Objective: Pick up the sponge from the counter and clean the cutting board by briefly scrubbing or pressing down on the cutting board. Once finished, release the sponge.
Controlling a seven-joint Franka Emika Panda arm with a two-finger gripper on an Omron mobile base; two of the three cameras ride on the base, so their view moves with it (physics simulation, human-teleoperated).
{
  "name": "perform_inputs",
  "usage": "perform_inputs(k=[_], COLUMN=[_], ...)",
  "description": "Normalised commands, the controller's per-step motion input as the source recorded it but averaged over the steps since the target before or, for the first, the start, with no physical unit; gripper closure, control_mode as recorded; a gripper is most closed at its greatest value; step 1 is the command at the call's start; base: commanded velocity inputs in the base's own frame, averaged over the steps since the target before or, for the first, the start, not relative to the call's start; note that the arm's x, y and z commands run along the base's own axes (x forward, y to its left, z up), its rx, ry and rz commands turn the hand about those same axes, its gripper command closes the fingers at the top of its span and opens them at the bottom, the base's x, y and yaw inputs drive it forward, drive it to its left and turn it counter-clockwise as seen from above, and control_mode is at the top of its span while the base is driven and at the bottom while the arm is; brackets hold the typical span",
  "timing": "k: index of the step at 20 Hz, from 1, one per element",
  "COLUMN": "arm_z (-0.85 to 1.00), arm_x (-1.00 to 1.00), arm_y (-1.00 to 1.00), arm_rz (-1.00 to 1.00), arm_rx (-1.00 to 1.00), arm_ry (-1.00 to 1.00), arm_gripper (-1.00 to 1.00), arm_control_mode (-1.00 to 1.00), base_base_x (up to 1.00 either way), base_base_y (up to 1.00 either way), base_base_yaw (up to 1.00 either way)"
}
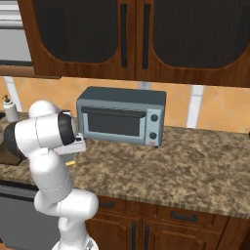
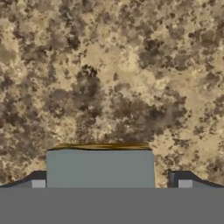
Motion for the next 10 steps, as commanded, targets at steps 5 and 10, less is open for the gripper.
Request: perform_inputs(k=[5, 10], arm_z=[-0.61, -0.6], arm_x=[-0.16, -0.47], arm_y=[0.28, 0.01], arm_rz=[0.0, -0.05], arm_rx=[-0.07, 0.0], arm_ry=[-0.01, -0.12], arm_gripper=[1.0, 1.0], arm_control_mode=[-1.0, -1.0], base_base_x=[0.0, 0.0], base_base_y=[0.0, 0.0], base_base_yaw=[0.0, 0.0])
